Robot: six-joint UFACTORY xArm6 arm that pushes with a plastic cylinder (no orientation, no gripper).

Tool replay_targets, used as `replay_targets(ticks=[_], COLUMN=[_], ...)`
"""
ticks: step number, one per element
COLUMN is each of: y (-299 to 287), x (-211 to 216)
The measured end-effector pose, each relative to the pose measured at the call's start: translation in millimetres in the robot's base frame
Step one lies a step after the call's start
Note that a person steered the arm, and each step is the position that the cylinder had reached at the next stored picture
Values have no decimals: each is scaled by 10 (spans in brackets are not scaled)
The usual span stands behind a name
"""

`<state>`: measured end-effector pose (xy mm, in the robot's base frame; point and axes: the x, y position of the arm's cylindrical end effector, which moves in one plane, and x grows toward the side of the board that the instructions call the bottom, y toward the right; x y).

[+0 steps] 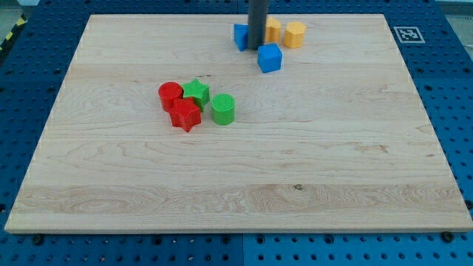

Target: Slide the blue triangle to the top left

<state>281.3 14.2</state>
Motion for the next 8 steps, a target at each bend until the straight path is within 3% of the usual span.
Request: replay_targets(ticks=[2, 4, 5, 8], y=[-457, 5, -99, -962], x=[-167, -302, -479, -449])
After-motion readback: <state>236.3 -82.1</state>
